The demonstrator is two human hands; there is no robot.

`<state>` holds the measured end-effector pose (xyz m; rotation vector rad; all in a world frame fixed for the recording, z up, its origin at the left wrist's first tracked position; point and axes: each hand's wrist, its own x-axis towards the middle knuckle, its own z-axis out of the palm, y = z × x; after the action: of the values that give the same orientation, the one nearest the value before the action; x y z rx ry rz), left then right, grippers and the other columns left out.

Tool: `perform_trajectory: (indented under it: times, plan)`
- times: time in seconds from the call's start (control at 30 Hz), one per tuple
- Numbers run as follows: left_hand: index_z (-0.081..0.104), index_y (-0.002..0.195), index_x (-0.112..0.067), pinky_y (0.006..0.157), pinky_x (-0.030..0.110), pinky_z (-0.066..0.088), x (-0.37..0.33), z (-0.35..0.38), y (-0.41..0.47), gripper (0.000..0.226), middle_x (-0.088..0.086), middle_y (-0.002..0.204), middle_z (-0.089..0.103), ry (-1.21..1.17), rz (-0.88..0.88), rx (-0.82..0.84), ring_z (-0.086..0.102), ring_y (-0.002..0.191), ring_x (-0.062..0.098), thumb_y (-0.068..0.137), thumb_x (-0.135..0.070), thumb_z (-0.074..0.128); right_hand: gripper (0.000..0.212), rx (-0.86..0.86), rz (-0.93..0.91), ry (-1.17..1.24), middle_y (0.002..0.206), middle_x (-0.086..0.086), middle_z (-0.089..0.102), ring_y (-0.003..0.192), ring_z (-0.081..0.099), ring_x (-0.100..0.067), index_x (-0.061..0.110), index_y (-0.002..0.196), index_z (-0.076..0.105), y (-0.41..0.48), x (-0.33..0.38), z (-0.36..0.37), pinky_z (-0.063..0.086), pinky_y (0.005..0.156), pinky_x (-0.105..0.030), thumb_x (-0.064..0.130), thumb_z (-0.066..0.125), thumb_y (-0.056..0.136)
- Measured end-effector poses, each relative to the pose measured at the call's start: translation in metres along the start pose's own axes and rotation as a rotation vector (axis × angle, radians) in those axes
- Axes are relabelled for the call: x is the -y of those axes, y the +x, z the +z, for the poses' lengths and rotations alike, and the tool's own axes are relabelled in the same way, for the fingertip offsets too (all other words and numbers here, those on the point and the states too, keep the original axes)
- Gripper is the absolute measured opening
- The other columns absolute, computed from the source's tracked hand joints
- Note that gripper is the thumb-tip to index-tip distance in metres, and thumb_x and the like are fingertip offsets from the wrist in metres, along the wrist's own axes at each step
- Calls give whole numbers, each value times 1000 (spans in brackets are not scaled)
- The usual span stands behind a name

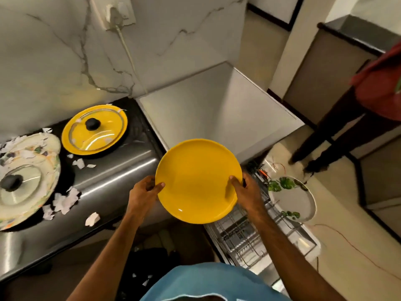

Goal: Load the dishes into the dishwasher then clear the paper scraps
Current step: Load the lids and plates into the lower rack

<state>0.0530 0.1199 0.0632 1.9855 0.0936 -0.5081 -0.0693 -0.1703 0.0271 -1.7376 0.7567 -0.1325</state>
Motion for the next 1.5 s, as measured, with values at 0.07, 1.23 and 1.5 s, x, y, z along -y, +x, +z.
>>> perform_trajectory:
  times: [0.07, 1.23, 1.5]
  plan:
    - [72, 96, -36, 94, 50, 58, -3, 23, 7, 12, -11, 97, 78, 105, 40, 49, 74, 95, 15, 86, -37, 78, 16, -46, 30, 4, 92, -12, 69, 82, 66, -28, 19, 95, 65, -2, -14, -26, 54, 76, -43, 34, 66, 101]
    - [74, 112, -7, 68, 34, 49, -20, 424, 50, 26, 16, 87, 71, 1133, 821, 883, 63, 75, 30, 94, -6, 56, 36, -522, 553, -123, 128, -13, 72, 116, 67, -26, 9, 134, 69, -48, -258, -167, 38, 86, -12, 2, 53, 103]
    - [75, 98, -16, 67, 36, 47, 36, 488, 113, 25, 19, 81, 63, 1364, 1004, 797, 57, 78, 36, 85, -9, 55, 33, -606, 514, -112, 119, -9, 76, 107, 70, -20, 11, 129, 73, 0, -319, -144, 49, 89, -10, 5, 57, 101]
